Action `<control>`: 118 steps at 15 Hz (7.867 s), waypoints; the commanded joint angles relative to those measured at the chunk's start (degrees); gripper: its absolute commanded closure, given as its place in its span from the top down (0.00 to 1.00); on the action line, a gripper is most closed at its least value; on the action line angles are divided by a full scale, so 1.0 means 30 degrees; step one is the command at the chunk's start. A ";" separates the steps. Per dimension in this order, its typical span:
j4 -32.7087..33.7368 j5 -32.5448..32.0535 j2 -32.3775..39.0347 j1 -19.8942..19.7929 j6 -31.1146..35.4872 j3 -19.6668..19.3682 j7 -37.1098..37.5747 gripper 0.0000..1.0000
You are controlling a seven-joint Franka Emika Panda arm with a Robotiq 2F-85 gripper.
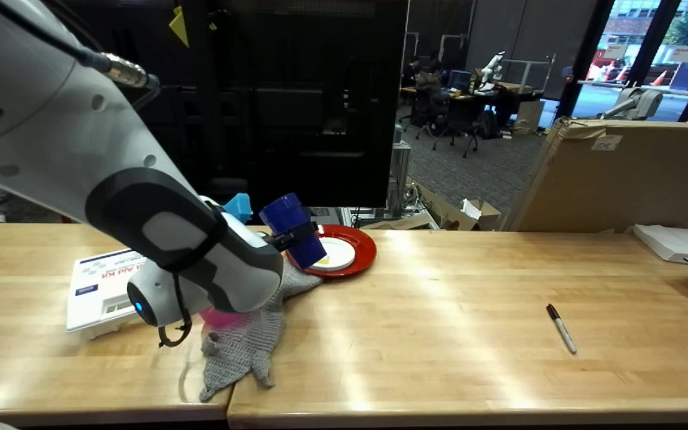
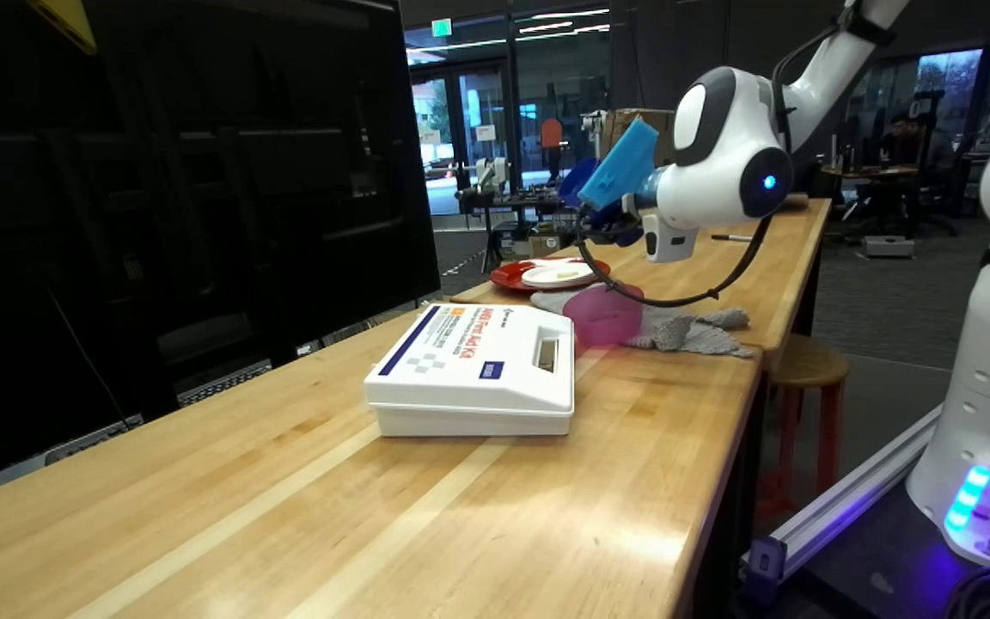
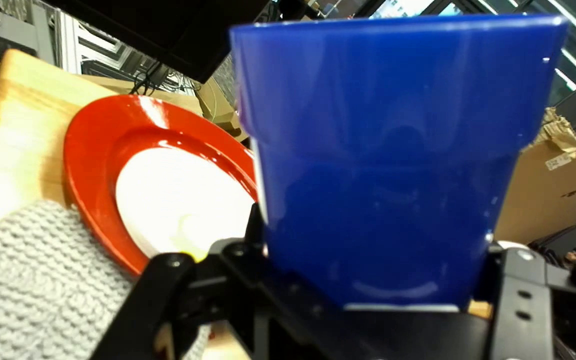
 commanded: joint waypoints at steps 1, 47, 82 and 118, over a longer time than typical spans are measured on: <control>-0.0215 -0.0128 -0.1180 -0.0234 0.0806 -0.0064 -0.1566 0.58; -0.0032 -0.0196 -0.5665 0.6955 0.7633 -0.1082 1.2582 0.58; -0.0107 1.0801 -0.5058 0.0120 0.7521 1.2959 1.7976 0.58; -0.0031 1.2851 -1.0077 -0.7735 0.8401 2.0786 3.0814 0.58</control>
